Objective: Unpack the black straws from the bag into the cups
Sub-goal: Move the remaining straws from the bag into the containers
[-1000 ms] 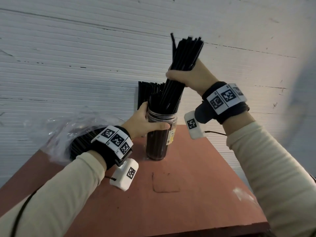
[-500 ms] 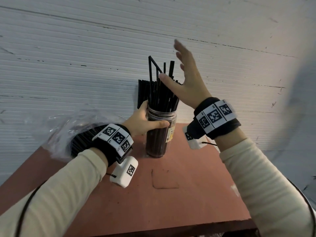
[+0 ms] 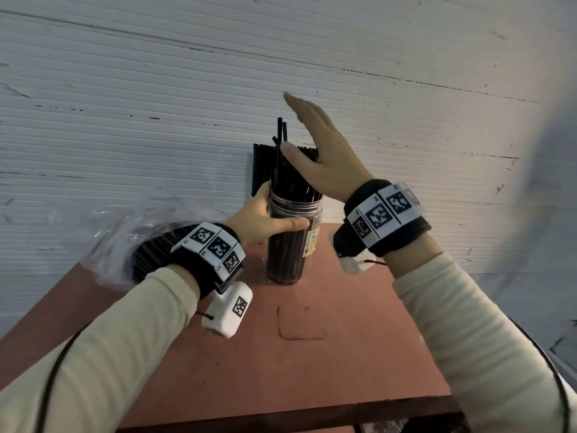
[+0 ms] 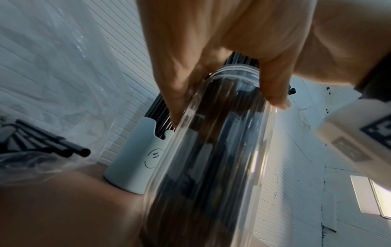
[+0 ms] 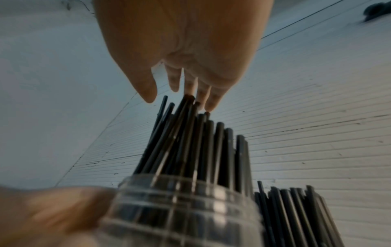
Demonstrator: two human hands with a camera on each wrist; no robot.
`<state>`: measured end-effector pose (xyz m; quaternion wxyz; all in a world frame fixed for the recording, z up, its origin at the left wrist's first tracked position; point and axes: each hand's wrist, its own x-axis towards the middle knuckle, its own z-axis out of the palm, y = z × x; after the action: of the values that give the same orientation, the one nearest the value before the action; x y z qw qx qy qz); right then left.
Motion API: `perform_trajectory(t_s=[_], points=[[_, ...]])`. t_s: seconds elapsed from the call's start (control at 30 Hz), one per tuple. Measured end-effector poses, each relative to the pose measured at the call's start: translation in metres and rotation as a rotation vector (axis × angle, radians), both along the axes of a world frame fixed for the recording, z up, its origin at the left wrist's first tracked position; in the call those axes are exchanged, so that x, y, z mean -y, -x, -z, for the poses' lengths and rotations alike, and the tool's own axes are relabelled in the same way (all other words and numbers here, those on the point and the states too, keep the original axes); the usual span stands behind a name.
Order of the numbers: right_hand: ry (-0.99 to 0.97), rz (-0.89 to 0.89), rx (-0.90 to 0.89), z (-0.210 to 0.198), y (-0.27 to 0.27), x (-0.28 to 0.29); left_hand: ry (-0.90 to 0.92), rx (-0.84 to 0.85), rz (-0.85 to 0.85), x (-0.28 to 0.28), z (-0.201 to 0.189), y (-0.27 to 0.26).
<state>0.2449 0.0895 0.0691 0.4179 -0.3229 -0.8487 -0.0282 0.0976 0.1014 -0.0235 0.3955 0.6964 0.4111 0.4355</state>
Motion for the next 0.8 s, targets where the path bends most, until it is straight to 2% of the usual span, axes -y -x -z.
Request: perform_trajectory(t_s=[0.07,0.17,0.33,0.43,0.53,0.67,0.8], points=[[-0.046,-0.037,0.079,-0.007,0.006,-0.005,-0.003,-0.008,0.004,-0.001,0.001,0.001],[-0.012,0.019,0.154,-0.01,0.012,-0.011,-0.017,-0.027,-0.003,0.0,0.0,0.002],[0.013,0.188,0.032,0.001,0.003,-0.012,-0.022,-0.063,0.008,-0.001,0.002,0.005],[0.104,0.167,0.025,0.012,-0.002,-0.005,-0.003,-0.073,0.048,-0.002,0.002,0.008],[0.069,0.114,0.016,0.019,-0.006,0.0,0.001,-0.055,0.061,-0.003,0.003,0.009],[-0.033,0.038,0.101,0.023,-0.007,-0.001,-0.001,-0.048,0.045,-0.004,0.005,0.008],[0.022,0.177,0.167,0.025,-0.005,-0.004,-0.001,-0.05,0.045,-0.005,0.005,0.009]])
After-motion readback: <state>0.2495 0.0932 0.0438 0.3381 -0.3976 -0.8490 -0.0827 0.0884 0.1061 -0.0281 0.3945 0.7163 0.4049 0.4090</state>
